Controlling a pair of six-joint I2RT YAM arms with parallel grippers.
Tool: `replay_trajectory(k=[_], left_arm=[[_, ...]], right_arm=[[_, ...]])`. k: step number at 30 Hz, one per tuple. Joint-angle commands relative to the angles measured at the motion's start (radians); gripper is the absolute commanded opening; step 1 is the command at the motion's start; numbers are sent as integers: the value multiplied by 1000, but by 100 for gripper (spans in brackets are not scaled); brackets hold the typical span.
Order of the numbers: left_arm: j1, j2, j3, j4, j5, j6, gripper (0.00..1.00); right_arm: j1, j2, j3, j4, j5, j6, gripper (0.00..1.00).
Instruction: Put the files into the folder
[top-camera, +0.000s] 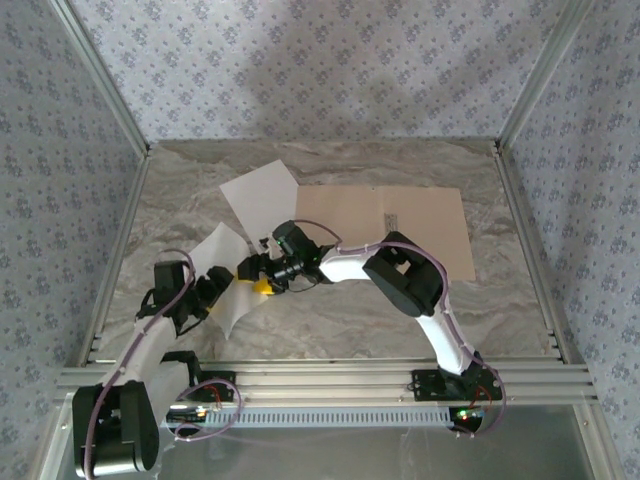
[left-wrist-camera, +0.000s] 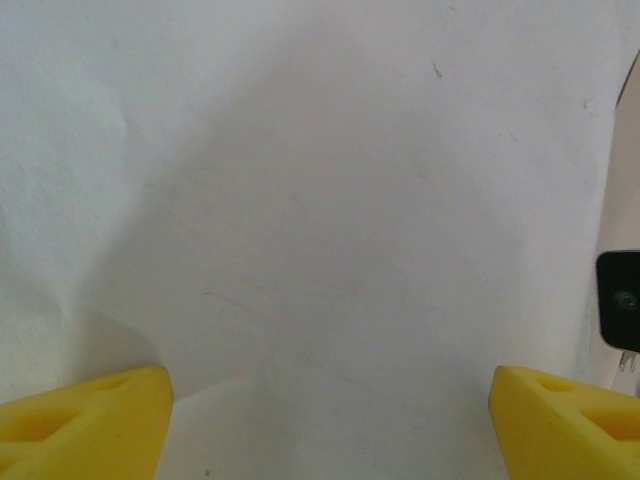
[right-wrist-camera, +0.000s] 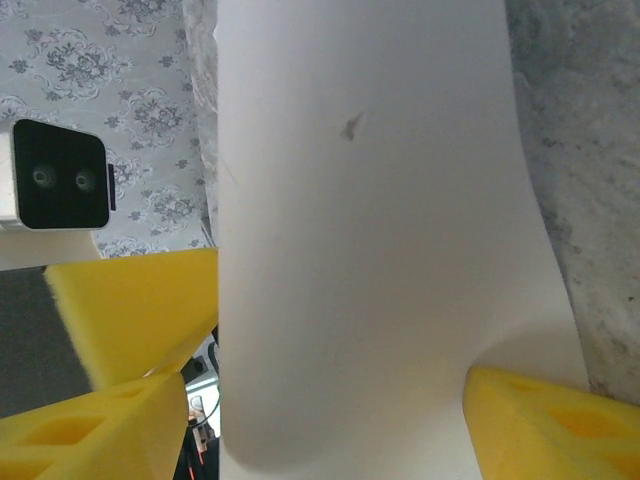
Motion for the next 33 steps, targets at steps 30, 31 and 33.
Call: replay_trajectory(k=[30,31,33], left_arm=[[4,-237,278,-334,124,20,87],[5,-236,289,-335,137,16,87],[5,-239,315,-340,171,13,88]], right_arm=[[-49,-176,-52,30,-5,-7,32],[-56,-198,-62,30,-5,-10,32],[-71,-244,-81,24,-5,-16,32]])
